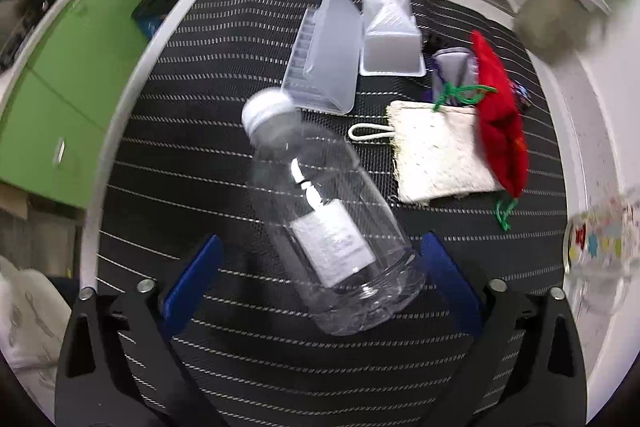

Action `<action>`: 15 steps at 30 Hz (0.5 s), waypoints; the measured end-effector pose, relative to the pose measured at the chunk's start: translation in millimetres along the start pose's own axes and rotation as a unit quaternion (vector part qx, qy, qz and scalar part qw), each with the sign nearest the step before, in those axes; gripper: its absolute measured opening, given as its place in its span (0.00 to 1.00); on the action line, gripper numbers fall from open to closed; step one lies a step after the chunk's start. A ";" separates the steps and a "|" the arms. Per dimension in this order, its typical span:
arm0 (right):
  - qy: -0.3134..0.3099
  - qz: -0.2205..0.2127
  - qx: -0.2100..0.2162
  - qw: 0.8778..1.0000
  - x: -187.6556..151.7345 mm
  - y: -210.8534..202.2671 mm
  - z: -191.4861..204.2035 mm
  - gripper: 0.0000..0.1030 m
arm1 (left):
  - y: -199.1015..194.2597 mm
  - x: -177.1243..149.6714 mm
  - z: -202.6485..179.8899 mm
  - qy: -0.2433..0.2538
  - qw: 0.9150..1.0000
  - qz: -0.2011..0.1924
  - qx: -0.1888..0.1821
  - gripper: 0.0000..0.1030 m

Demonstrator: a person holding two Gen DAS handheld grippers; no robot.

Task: Collect trash
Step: 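Grasp the clear plastic bottle with the right gripper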

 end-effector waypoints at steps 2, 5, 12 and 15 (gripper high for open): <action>-0.007 0.008 -0.005 1.000 2.7 5.2 -1.7 0.90 | 6.1 0.4 1.4 -0.003 1.000 0.006 -0.004 0.95; -0.012 0.008 -0.004 1.000 7.3 5.9 -2.0 0.90 | 11.6 -0.3 5.5 -0.009 1.000 0.011 -0.008 0.95; -0.021 0.004 0.002 1.000 26.3 9.1 -2.7 0.84 | 16.7 1.2 13.6 -0.019 1.000 0.015 -0.011 0.95; -0.023 0.014 0.010 1.000 28.7 13.4 -1.3 0.63 | 16.4 2.3 15.4 -0.020 1.000 0.017 -0.014 0.95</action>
Point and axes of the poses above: each gripper's, at about its wrist camera, not at the fingertips, and y roughly the way its jaws point, z to its left, x to its top, the point moved 4 cm from there along y, roughly the way its jaws point, and after that the axes turned 10 degrees about x, right-handed, at the moved point
